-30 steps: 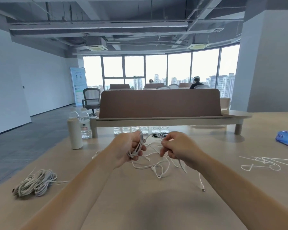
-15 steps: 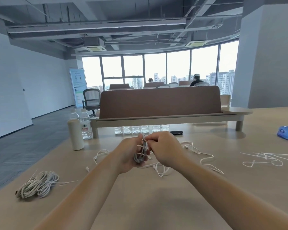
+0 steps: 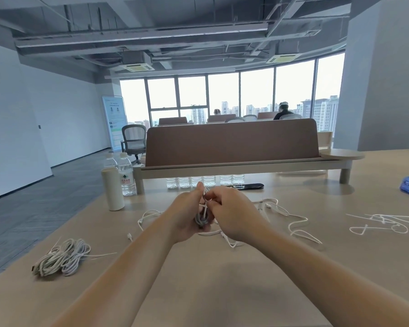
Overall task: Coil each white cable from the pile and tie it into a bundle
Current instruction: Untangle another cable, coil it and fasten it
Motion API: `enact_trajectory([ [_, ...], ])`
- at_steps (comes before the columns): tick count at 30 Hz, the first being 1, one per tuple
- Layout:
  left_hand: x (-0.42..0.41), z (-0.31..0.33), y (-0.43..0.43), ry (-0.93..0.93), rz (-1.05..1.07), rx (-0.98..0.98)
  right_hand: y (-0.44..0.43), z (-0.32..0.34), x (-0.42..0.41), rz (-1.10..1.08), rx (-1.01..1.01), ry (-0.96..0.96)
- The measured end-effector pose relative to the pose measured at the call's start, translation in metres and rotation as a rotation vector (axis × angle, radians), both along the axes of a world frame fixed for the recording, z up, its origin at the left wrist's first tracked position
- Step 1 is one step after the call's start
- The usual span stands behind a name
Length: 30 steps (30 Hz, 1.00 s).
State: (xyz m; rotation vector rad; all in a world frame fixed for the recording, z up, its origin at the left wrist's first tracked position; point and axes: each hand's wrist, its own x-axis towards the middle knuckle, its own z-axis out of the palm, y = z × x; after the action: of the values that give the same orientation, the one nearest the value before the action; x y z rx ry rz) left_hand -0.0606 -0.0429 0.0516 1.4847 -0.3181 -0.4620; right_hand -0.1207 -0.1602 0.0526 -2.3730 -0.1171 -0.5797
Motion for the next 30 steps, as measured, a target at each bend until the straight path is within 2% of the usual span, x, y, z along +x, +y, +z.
enact_trajectory([
  [7,0.001,-0.001,0.001,-0.019,-0.057,0.017,-0.001,-0.001,-0.003,0.013,0.096,0.021],
  [13,0.006,0.001,0.001,-0.06,0.125,0.015,-0.006,-0.001,-0.009,0.09,0.093,0.163],
  [17,0.022,0.004,0.009,-0.012,0.228,-0.08,-0.023,-0.004,-0.012,0.045,-0.037,0.297],
  [22,0.02,-0.001,0.008,-0.014,0.145,-0.091,-0.026,-0.003,-0.011,0.042,-0.125,0.422],
  [26,0.014,-0.002,0.004,-0.059,0.114,-0.057,-0.017,-0.005,-0.009,0.014,-0.252,0.402],
  [30,0.013,-0.002,0.005,-0.13,0.078,0.017,-0.019,-0.004,-0.005,-0.1,-0.275,0.362],
])
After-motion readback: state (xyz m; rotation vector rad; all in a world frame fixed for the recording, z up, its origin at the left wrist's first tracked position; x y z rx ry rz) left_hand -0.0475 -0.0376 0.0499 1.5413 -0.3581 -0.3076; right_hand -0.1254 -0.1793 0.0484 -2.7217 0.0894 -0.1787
